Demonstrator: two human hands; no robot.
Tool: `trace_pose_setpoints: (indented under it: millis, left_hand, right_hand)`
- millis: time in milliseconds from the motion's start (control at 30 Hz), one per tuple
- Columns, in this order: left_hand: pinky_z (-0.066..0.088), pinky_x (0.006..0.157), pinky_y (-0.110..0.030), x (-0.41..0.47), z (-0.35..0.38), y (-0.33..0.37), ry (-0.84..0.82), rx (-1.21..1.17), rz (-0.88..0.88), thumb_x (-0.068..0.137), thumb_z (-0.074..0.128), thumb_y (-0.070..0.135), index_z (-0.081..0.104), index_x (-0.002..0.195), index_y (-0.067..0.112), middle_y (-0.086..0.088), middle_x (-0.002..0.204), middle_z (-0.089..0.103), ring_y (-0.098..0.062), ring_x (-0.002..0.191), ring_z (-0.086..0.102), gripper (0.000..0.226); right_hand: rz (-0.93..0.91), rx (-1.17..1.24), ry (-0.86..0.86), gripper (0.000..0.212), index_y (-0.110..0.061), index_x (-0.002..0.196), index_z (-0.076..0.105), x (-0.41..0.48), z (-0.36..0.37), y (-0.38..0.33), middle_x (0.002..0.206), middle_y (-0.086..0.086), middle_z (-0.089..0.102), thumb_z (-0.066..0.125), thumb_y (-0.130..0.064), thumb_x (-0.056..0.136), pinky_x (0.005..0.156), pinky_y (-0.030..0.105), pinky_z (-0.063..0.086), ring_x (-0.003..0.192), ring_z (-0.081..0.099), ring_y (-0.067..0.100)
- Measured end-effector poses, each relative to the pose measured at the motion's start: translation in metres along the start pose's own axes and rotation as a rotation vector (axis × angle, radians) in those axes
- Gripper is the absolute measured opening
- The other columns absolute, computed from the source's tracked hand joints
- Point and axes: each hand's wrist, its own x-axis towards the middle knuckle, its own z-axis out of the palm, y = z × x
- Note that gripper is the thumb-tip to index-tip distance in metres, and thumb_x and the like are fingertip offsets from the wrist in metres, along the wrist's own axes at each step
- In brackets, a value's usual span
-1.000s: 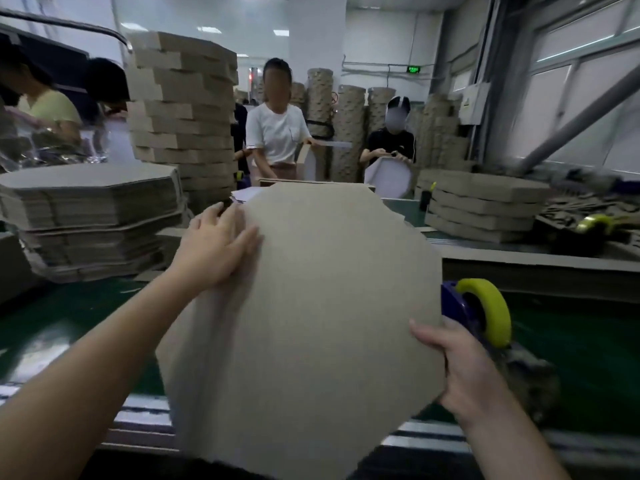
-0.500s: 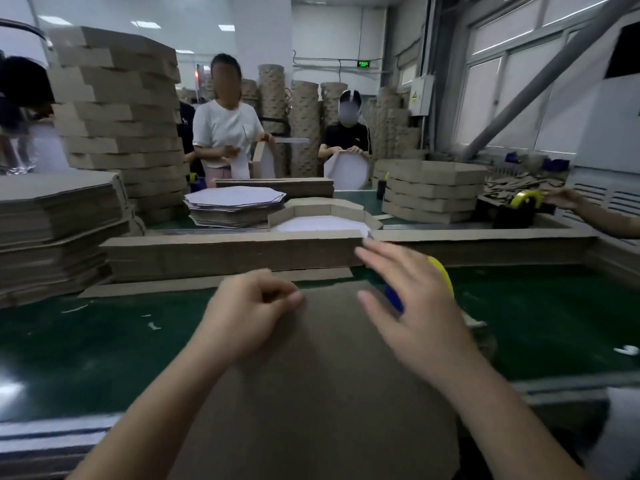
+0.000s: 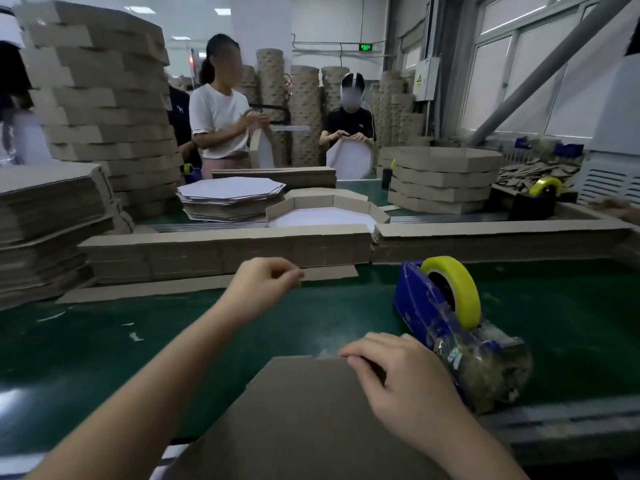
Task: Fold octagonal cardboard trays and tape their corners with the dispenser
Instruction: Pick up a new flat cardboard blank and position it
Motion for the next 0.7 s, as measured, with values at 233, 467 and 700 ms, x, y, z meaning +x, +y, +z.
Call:
trace_pose_setpoints:
  millis: [233, 467, 700]
  left_hand:
    - [0.039, 0.102, -0.041, 0.097, 0.004, -0.067, 0.085, 0.660, 0.019, 0.096, 0.048, 0.027, 0.056, 0.130, 0.010, -0.010, 0.136, 0.052, -0.029, 0.126, 0.043, 0.039]
    - [0.016, 0.120, -0.045, 0.140, -0.013, -0.107, -0.166, 0.768, -0.168, 0.101, 0.040, 0.030, 0.017, 0.153, 0.011, -0.007, 0.162, 0.013, -0.027, 0.149, 0.010, 0.061]
    - [0.045, 0.081, -0.047, 0.128, -0.008, -0.098, 0.088, 0.962, 0.029, 0.094, 0.048, 0.007, 0.056, 0.115, 0.003, -0.020, 0.116, 0.058, -0.038, 0.108, 0.051, 0.023]
  right_hand:
    - [0.037, 0.012, -0.046, 0.020, -0.030, 0.104, 0.071, 0.002, -0.010, -0.004, 0.096, -0.020, 0.067, 0.053, -0.026, 0.097, 0.085, 0.025, 0.042, 0.097, 0.054, 0.002]
    - [0.096, 0.071, -0.122, 0.021, -0.027, 0.103, 0.073, 0.005, -0.009, 0.000, 0.096, -0.014, 0.070, 0.054, -0.022, 0.096, 0.081, 0.032, 0.049, 0.091, 0.061, 0.007]
    - [0.123, 0.082, -0.163, 0.021, -0.027, 0.103, 0.073, 0.007, -0.002, 0.003, 0.098, -0.015, 0.071, 0.054, -0.023, 0.095, 0.082, 0.033, 0.050, 0.094, 0.062, 0.008]
